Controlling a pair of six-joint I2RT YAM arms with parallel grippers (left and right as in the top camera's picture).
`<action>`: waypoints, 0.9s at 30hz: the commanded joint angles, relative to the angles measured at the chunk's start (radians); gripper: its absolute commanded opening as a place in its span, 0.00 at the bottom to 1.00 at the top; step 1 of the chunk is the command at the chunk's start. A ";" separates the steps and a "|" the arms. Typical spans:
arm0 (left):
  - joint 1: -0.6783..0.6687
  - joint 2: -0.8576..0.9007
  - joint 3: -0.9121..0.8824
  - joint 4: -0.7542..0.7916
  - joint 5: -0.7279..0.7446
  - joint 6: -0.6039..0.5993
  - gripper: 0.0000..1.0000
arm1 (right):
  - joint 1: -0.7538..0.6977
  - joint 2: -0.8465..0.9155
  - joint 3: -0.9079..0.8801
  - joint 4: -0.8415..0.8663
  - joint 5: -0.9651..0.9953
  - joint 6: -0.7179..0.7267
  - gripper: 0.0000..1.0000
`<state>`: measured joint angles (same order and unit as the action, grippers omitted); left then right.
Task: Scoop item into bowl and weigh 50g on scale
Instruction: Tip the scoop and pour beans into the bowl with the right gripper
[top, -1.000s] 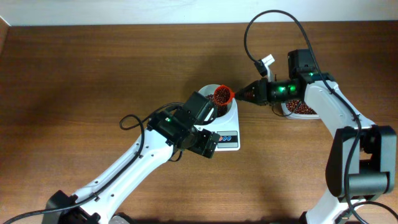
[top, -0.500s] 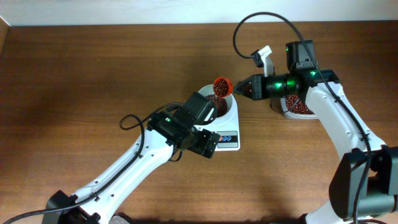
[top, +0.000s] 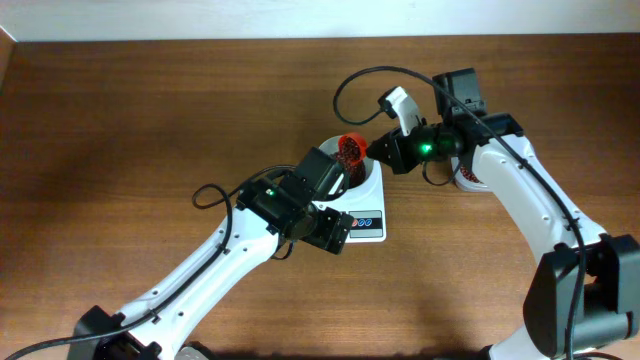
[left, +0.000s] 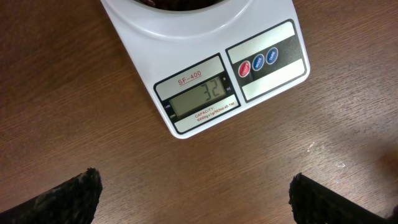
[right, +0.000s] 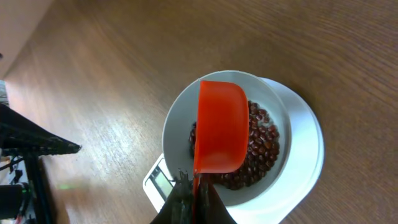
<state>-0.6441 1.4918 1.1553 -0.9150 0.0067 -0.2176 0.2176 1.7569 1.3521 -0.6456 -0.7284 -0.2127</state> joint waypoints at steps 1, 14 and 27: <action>-0.003 -0.016 -0.009 0.002 -0.007 -0.005 0.99 | 0.004 -0.036 0.023 0.005 -0.004 0.059 0.04; -0.003 -0.016 -0.009 0.002 -0.007 -0.005 0.99 | -0.099 -0.036 0.023 0.022 -0.290 0.243 0.04; -0.003 -0.016 -0.009 0.002 -0.007 -0.005 0.99 | -0.100 -0.036 0.023 0.022 -0.289 0.255 0.04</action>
<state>-0.6441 1.4918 1.1553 -0.9150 0.0067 -0.2176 0.1165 1.7569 1.3521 -0.6266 -0.9897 0.0486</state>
